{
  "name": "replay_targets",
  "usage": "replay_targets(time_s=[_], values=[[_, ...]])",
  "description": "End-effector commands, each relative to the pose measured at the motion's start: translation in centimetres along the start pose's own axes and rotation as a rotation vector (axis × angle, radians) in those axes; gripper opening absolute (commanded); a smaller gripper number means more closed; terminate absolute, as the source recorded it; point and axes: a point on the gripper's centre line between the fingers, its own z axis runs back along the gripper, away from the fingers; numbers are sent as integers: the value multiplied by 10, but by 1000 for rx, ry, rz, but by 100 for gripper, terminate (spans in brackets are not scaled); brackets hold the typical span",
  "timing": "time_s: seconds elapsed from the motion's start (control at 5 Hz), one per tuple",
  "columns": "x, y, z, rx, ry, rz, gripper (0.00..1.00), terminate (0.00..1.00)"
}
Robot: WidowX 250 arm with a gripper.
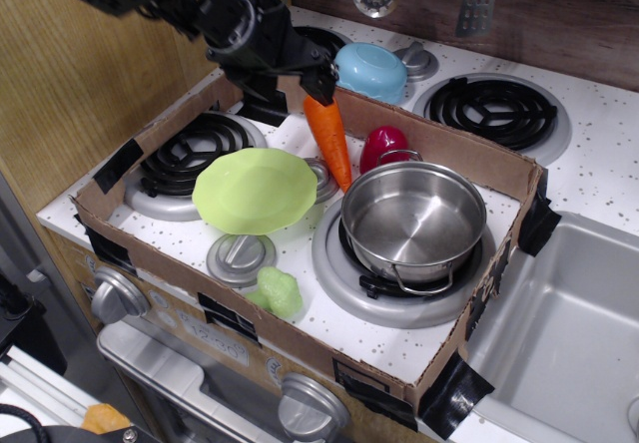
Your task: Put carrot on plate
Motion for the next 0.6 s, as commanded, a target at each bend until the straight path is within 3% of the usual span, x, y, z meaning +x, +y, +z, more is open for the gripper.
replay_targets(time_s=[0.0, 0.2, 0.4], values=[[13, -14, -15, 4, -89, 80, 100, 0], [3, -17, -17, 20, -69, 115, 100, 0], [-1, -15, -16, 5, -49, 101, 0, 0]])
